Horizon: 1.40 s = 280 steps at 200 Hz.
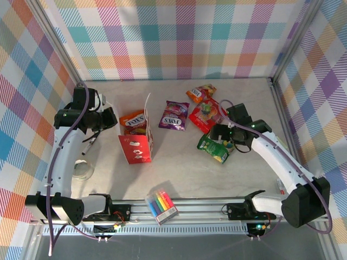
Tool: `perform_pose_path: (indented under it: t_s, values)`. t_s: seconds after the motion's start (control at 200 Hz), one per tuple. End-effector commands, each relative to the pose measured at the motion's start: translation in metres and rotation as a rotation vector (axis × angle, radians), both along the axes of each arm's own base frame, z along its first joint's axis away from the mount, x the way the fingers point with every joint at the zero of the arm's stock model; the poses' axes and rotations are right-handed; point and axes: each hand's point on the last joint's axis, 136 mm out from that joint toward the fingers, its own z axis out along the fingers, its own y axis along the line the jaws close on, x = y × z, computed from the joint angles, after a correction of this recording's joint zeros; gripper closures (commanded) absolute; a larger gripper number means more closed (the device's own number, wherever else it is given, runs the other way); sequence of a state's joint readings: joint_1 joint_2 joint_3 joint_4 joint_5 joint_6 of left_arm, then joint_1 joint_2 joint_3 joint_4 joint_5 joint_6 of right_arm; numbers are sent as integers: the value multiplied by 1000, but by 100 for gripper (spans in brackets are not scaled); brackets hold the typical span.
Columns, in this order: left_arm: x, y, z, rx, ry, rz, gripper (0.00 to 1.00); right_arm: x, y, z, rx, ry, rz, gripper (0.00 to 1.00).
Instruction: Place the snacks into the paper bag
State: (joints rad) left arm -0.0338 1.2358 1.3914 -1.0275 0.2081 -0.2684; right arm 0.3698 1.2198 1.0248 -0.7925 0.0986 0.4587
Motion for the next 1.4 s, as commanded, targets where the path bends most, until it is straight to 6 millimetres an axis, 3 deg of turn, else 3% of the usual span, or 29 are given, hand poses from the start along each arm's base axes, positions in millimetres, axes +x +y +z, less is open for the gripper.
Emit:
perform_pose_path:
  t_s: [0.0,0.17,0.58,1.05,1.395]
  values:
    - [0,1,2,-4,14,-2,96,-6,11,-9,187,54,-50,1]
    - [-1,2,0,0,21,-3,96,-12,0,-43,287,155,-140,1]
    - [-2,3,-3,8,37,-5,96,-10,-6,-92,460,286,-245,1]
    - [-2,4,-4,21,44,-7,96,-5,-9,-124,441,340,-277,1]
    - [1,3,-9,15,56,-5,96,8,6,-124,547,325,-270,3]
